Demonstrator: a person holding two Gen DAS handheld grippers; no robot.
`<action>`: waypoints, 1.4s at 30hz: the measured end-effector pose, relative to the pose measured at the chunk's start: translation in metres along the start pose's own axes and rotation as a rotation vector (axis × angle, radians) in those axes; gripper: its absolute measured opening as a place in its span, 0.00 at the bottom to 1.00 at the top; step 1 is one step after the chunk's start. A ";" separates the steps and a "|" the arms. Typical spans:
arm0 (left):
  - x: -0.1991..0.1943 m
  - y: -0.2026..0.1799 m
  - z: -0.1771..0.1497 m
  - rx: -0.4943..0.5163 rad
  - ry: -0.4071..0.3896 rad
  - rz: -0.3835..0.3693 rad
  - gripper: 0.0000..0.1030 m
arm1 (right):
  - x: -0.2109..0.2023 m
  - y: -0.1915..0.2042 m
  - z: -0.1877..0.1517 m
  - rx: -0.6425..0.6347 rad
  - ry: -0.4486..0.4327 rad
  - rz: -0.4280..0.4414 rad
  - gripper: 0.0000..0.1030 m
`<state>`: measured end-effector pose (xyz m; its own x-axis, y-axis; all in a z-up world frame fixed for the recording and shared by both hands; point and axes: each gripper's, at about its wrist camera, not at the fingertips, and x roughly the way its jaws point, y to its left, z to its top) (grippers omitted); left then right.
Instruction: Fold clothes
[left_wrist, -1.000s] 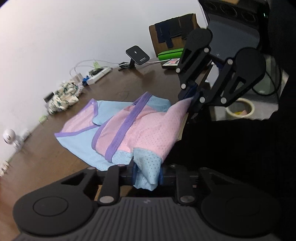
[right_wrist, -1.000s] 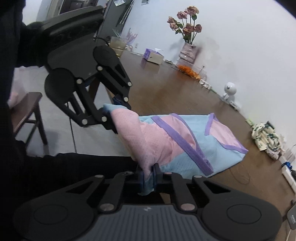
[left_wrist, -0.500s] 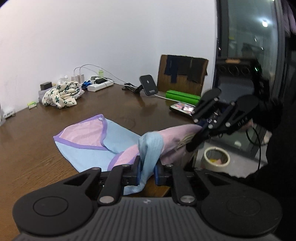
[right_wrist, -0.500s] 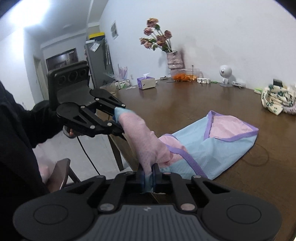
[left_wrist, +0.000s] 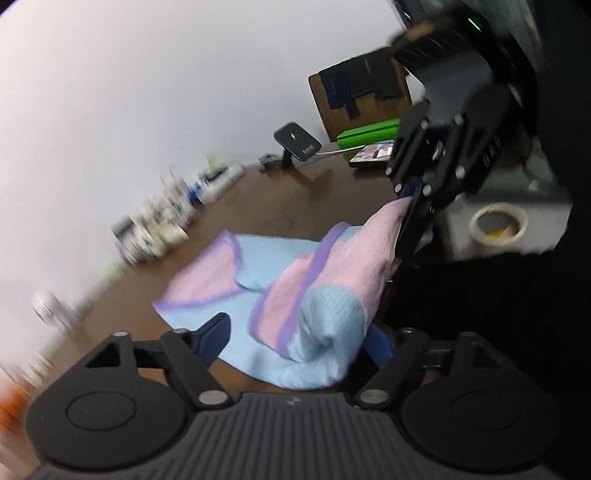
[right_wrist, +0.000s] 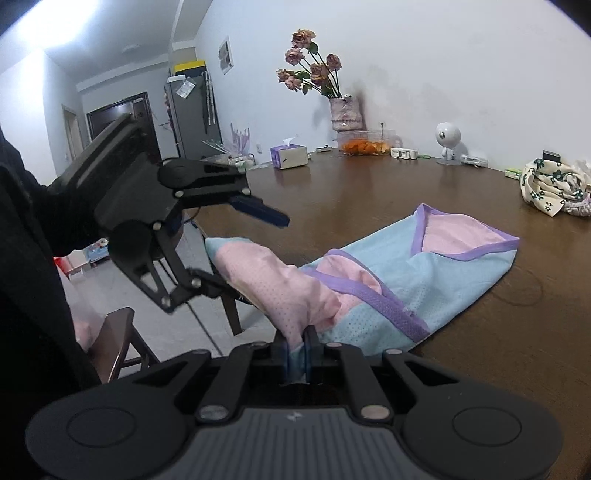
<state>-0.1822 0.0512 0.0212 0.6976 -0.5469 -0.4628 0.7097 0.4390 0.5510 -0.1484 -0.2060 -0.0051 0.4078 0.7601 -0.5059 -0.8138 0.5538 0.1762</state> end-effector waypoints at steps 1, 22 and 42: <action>0.000 -0.008 0.000 0.048 -0.022 0.029 0.78 | 0.000 -0.002 0.000 0.002 0.000 0.009 0.07; 0.026 0.059 0.012 -0.376 0.112 -0.368 0.16 | -0.003 0.025 -0.018 -0.291 -0.101 -0.167 0.56; 0.091 0.152 -0.027 -0.932 0.238 -0.465 0.42 | 0.018 -0.080 0.001 0.524 -0.124 0.161 0.08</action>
